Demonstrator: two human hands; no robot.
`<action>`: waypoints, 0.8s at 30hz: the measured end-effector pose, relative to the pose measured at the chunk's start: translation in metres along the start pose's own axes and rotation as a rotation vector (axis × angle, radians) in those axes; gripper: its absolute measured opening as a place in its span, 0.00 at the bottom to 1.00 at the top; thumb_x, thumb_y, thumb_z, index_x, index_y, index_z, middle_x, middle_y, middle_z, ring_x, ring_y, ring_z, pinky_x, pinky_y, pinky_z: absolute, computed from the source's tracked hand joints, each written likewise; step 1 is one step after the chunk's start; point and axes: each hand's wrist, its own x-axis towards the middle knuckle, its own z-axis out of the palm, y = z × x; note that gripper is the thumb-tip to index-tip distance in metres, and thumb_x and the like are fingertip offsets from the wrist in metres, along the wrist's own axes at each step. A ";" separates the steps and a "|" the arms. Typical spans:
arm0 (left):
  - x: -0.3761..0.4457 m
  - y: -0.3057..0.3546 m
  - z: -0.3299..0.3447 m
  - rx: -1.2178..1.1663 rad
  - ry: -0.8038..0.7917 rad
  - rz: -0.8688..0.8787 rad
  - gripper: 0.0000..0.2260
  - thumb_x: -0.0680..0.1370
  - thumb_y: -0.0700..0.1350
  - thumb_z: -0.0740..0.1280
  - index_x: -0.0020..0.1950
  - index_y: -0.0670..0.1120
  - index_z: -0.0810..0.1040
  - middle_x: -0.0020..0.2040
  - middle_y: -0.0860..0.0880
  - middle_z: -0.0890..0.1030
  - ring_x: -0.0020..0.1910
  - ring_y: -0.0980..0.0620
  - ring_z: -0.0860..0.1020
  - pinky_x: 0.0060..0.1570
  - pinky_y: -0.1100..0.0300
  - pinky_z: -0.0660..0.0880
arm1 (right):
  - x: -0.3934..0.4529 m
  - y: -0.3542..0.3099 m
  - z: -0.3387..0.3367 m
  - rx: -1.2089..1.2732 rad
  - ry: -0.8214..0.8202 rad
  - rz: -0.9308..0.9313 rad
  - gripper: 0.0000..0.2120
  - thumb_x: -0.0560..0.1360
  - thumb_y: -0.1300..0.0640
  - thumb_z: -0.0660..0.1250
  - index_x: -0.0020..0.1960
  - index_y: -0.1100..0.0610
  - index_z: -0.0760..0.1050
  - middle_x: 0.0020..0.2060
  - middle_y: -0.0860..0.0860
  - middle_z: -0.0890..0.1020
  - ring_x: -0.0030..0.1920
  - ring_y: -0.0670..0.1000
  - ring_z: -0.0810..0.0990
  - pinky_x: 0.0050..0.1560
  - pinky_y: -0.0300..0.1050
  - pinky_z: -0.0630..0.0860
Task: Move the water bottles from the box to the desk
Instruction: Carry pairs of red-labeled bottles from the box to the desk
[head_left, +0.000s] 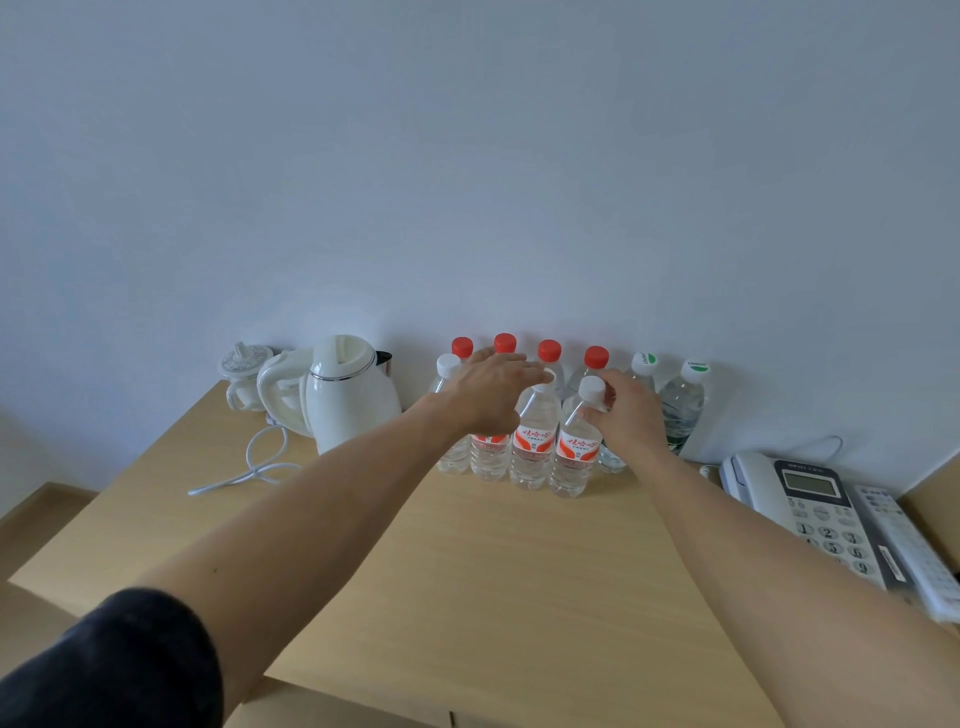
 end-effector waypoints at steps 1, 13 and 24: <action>0.000 0.000 0.000 0.002 -0.001 -0.001 0.35 0.73 0.39 0.70 0.78 0.55 0.66 0.78 0.54 0.67 0.78 0.51 0.62 0.77 0.46 0.57 | 0.000 0.000 0.000 0.005 0.001 0.000 0.22 0.71 0.62 0.77 0.63 0.57 0.77 0.52 0.54 0.82 0.53 0.55 0.79 0.55 0.50 0.74; 0.000 -0.001 0.000 0.004 -0.012 0.002 0.32 0.74 0.41 0.69 0.77 0.56 0.66 0.79 0.54 0.66 0.79 0.50 0.61 0.77 0.44 0.57 | -0.002 0.003 -0.003 0.026 -0.020 0.034 0.23 0.72 0.59 0.76 0.65 0.55 0.75 0.55 0.53 0.82 0.52 0.50 0.77 0.51 0.45 0.72; 0.010 -0.010 -0.013 -0.064 0.158 -0.085 0.20 0.83 0.53 0.61 0.74 0.51 0.71 0.71 0.50 0.74 0.71 0.46 0.71 0.70 0.47 0.65 | -0.007 -0.005 -0.025 -0.081 -0.027 0.096 0.17 0.79 0.48 0.66 0.62 0.57 0.77 0.55 0.54 0.83 0.55 0.55 0.80 0.48 0.45 0.72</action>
